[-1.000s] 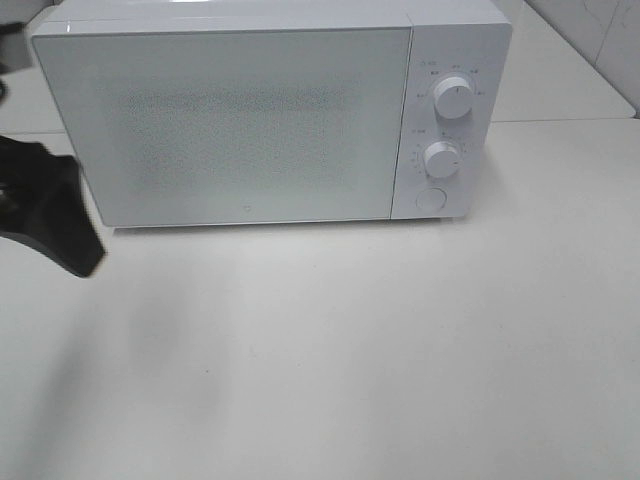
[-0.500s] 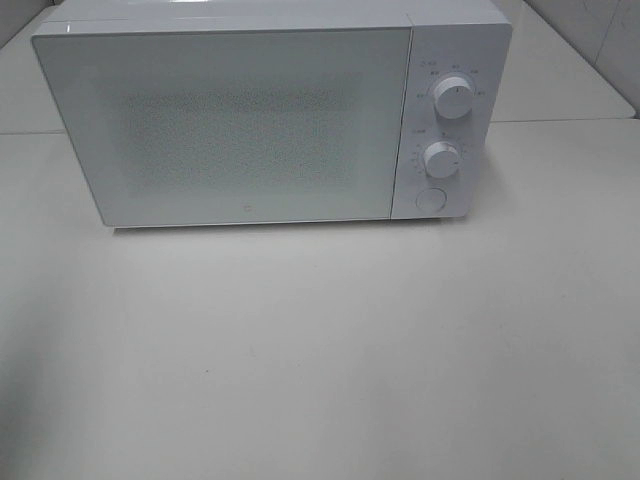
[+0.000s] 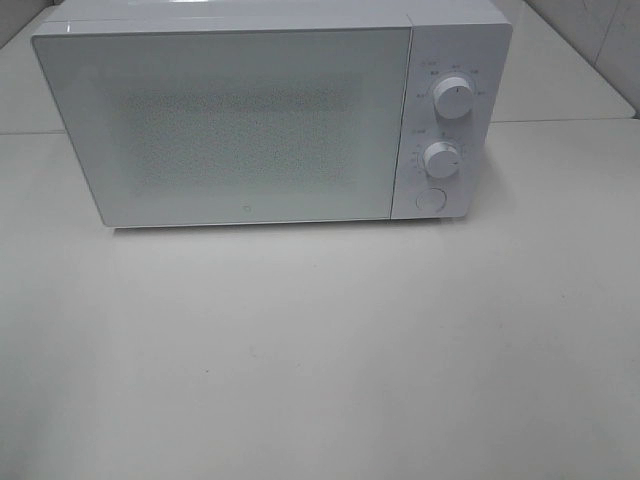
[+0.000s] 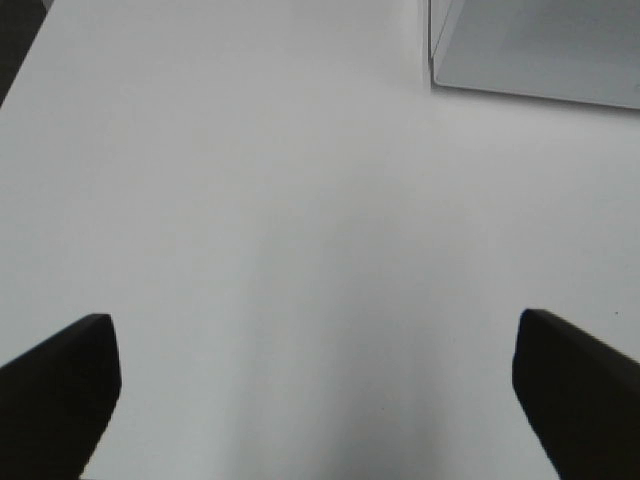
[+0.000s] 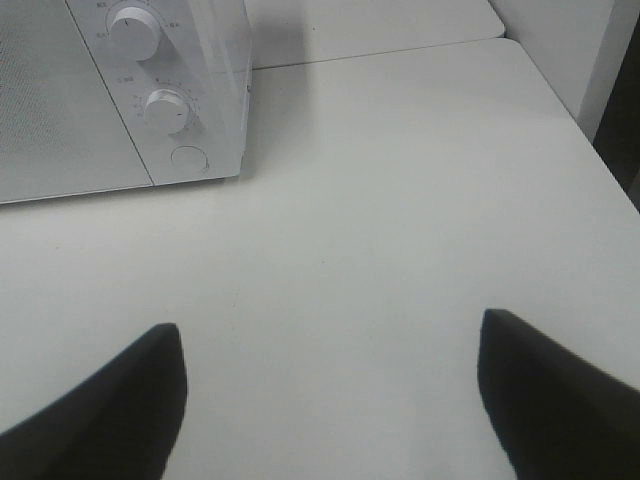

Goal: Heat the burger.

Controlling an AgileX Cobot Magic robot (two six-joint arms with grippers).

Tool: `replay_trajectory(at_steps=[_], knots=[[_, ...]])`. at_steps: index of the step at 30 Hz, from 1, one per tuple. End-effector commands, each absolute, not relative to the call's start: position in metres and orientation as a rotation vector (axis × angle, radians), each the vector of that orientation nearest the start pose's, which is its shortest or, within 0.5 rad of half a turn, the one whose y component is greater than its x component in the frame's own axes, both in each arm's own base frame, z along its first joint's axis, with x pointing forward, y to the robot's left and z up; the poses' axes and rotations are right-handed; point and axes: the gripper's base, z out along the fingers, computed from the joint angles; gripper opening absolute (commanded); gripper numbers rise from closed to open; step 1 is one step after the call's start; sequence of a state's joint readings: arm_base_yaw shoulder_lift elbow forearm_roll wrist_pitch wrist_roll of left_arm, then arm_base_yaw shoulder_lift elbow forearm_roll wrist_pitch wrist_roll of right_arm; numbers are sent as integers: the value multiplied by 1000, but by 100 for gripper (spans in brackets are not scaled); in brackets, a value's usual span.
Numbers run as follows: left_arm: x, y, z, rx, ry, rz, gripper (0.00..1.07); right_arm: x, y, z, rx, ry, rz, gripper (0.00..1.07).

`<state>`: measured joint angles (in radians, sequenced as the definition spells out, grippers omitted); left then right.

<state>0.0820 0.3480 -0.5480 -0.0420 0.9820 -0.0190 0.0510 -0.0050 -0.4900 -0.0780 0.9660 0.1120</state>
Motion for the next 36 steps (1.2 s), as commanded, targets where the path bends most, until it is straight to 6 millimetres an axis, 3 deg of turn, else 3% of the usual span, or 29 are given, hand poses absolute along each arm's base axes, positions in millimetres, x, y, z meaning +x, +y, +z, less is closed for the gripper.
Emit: replay_trajectory(at_steps=[1,12,36], knots=[[30,0,282,-128,2256,-15,102,-5,-6,283,59,1918,8,76],[-13,-3,280,-108,2004,7,102,-5,-6,283,59,1918,8,76],[-10,-3,281,-109,2012,1,102,-5,-6,283,60,1920,9,76]])
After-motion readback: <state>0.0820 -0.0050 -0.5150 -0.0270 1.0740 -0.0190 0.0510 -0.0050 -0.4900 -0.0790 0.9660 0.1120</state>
